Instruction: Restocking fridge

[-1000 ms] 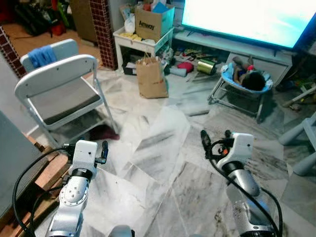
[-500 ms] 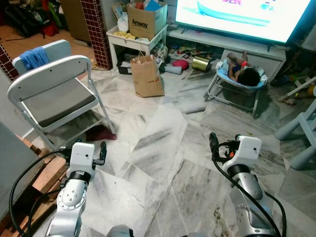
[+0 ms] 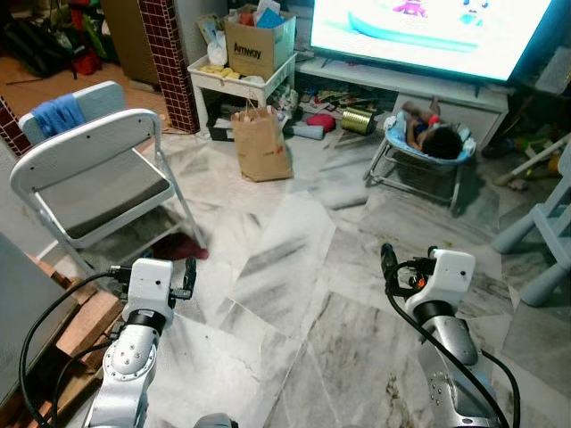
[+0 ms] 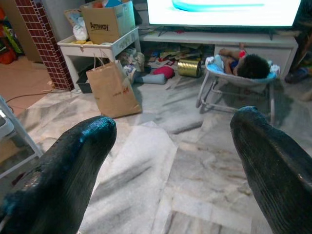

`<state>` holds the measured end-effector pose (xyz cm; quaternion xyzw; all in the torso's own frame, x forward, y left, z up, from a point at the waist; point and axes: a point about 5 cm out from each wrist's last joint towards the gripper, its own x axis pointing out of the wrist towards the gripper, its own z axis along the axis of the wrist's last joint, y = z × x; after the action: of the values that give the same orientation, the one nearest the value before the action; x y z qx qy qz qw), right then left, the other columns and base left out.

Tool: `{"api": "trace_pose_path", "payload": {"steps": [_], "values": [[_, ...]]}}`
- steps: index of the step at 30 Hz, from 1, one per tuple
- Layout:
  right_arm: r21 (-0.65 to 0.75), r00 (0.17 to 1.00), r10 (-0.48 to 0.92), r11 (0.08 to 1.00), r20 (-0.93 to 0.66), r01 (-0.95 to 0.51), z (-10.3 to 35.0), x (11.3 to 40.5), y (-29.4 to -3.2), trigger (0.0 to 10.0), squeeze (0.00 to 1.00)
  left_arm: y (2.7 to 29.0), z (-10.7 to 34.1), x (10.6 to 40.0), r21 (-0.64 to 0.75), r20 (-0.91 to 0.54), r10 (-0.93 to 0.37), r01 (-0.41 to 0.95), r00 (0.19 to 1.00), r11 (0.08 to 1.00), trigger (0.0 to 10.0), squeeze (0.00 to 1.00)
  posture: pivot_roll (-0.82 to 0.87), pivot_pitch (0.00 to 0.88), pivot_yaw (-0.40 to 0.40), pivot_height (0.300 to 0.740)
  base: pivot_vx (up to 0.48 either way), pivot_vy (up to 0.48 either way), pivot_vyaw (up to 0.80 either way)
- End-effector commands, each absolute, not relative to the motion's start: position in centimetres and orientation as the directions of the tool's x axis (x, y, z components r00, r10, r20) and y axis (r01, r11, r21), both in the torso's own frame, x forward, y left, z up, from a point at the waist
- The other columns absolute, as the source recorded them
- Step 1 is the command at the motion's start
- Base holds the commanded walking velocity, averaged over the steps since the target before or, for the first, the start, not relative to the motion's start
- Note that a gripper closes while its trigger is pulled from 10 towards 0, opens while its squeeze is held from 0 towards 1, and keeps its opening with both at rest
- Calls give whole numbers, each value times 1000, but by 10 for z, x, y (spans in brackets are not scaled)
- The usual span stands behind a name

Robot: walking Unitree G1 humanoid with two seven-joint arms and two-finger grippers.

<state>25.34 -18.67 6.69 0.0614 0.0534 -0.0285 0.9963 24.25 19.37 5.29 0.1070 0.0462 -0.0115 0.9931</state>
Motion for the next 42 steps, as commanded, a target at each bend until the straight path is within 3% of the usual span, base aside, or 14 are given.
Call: {"api": "trace_pose_path", "payload": {"steps": [1, 7, 18, 42], "values": [[120, 993, -51, 991, -102, 63, 69, 255, -186, 10000, 0, 193, 57, 244, 211, -76, -26, 42, 997, 977, 10000, 0, 37, 14, -23, 740, 398, 251, 0], [111, 993, -54, 992, -106, 65, 69, 256, -186, 10000, 0, 190, 56, 245, 200, -82, -40, 56, 996, 978, 10000, 0, 36, 16, -25, 740, 393, 168, -691], [114, 991, -60, 991, -118, 74, 67, 257, -187, 10000, 0, 187, 55, 245, 192, -91, -56, 72, 994, 979, 10000, 0, 39, 19, -27, 740, 0, 0, -773], [82, 991, -65, 994, -117, 75, 65, 259, -183, 10000, 0, 192, 55, 241, 196, -85, -36, 52, 996, 979, 10000, 0, 48, 14, -28, 740, 0, 0, 0]]}}
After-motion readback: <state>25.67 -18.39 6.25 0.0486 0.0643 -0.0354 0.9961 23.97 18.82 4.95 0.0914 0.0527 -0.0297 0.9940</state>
